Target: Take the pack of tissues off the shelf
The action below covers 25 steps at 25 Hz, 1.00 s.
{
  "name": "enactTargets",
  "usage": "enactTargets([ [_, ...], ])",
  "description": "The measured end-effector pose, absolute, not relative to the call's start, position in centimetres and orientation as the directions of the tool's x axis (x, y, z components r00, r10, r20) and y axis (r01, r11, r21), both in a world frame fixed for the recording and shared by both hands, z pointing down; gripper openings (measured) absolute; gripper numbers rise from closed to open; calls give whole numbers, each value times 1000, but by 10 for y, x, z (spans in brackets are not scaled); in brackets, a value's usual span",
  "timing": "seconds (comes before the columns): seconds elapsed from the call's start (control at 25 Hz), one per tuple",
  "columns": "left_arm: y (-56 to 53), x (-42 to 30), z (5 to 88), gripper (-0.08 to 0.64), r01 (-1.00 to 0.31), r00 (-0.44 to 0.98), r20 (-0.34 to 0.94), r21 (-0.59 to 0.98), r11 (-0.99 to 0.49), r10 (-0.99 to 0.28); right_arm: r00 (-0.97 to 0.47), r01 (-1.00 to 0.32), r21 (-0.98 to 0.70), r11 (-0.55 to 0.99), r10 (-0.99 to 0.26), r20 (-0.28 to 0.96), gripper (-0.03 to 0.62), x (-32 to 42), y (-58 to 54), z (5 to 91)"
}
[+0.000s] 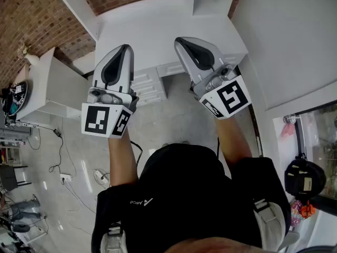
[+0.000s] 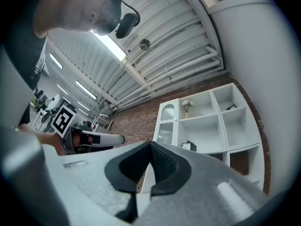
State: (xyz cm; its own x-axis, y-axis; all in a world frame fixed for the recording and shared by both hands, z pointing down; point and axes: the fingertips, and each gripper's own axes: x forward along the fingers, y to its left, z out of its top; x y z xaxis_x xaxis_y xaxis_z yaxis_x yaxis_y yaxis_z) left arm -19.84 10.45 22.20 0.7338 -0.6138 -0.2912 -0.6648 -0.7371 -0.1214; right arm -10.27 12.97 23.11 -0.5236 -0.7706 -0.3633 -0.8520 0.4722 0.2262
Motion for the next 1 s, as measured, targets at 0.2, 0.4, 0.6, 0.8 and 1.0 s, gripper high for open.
enactTargets([
  [0.2,97,-183,222,-2,-671,728,-292,-122,-731,-620,-535,-845,209,493,-762,-365,2,-88,124,232],
  [0.4,86,-165,220,-2,-693,705,-304,-105,-713,-641,-545,-838,218,500,-756,-362,2,-68,119,231],
  [0.6,64,-147,216,-2,-716,680,-316,-89,-693,-662,-564,-826,232,514,-743,-360,2,-49,107,230],
  [0.8,35,-136,206,0,-755,633,-334,-69,-652,-698,-568,-823,237,516,-741,-357,2,-30,93,229],
  [1.0,-11,-130,190,86,-790,591,-365,-79,-608,-720,-569,-822,251,511,-742,-354,2,-18,70,229],
])
